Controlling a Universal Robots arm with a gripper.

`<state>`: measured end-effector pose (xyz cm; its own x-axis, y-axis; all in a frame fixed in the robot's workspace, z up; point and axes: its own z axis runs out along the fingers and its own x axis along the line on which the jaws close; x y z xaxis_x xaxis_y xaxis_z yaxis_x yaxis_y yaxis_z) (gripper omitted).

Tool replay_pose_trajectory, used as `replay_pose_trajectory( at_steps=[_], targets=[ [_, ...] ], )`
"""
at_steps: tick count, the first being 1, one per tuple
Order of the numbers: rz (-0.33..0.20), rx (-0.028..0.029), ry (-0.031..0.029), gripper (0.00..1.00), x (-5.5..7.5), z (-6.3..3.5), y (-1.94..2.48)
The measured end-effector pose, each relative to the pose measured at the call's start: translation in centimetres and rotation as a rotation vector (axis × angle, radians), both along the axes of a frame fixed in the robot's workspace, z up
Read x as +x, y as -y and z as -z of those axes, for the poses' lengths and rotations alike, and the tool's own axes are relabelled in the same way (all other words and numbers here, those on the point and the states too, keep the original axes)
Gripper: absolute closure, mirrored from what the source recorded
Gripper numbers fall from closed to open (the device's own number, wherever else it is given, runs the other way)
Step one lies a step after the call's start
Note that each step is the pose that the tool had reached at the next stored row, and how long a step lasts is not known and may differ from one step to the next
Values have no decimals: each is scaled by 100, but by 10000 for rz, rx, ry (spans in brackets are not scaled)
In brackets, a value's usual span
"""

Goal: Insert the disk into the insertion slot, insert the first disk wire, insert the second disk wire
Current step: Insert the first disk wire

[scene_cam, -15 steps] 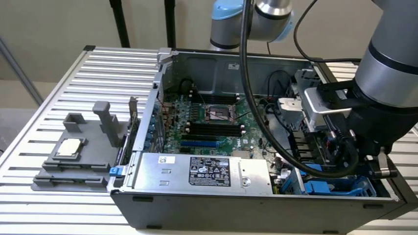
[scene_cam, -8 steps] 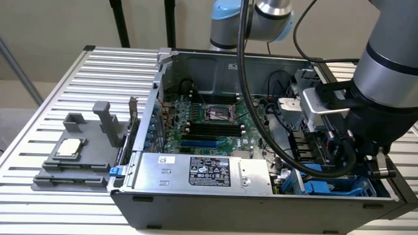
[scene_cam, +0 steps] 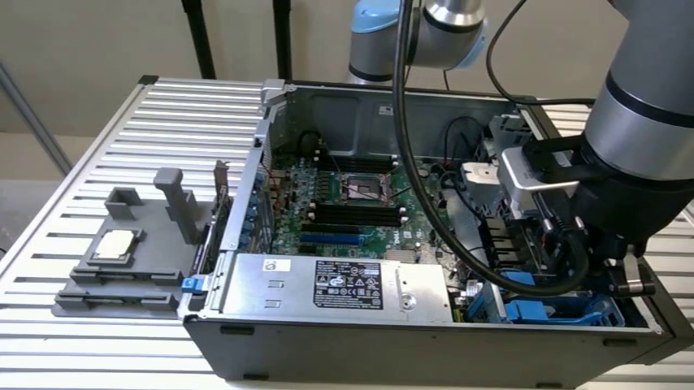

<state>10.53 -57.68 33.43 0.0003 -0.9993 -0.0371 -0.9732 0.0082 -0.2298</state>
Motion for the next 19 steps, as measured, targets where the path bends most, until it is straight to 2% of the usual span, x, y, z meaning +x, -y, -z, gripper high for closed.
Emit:
replay_pose_trajectory(
  at_steps=[9,15,19],
  targets=[
    [1,-26,-1,83,11,16,-11],
    [1,-76,0,83,33,27,-12],
    [0,-83,1,83,33,36,-12]
  ],
)
